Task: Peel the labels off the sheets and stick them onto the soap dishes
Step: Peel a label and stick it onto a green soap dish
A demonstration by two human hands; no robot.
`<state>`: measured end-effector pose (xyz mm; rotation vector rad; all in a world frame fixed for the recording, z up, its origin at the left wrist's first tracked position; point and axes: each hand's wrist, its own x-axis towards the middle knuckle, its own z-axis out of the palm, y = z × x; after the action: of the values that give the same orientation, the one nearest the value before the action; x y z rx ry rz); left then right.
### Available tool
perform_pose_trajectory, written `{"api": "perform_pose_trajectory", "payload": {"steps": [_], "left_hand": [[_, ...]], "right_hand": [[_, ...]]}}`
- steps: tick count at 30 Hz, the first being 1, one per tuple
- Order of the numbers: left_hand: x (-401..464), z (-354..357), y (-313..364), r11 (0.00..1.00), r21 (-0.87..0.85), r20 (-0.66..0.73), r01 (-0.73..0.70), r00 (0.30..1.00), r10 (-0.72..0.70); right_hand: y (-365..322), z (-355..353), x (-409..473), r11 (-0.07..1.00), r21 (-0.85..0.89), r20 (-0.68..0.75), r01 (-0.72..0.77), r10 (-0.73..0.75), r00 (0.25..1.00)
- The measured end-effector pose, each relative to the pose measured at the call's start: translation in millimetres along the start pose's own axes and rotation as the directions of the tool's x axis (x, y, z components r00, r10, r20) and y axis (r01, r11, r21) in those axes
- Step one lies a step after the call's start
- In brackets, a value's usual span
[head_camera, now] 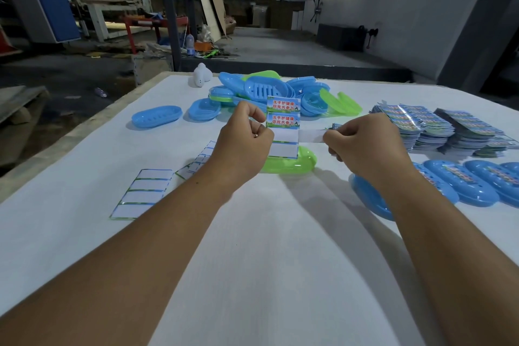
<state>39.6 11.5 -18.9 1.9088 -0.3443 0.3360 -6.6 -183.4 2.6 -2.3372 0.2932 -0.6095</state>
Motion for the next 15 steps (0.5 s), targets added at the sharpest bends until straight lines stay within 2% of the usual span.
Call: {"api": "perform_pose_trajectory", "payload": {"steps": [8, 15], "left_hand": [[-0.7, 2.8, -0.8, 1.0, 0.026, 0.038, 0.015, 0.999, -0.016], [-1.4, 0.4, 0.7, 0.998, 0.064, 0.014, 0.02, 1.0, -0.021]], "right_hand": [[-1.3, 3.0, -0.3, 0.979, -0.186, -0.067, 0.081, -0.095, 0.993], [4.1, -1.0, 3.2, 0.976, -0.213, -0.133, 0.043, -0.073, 0.988]]}}
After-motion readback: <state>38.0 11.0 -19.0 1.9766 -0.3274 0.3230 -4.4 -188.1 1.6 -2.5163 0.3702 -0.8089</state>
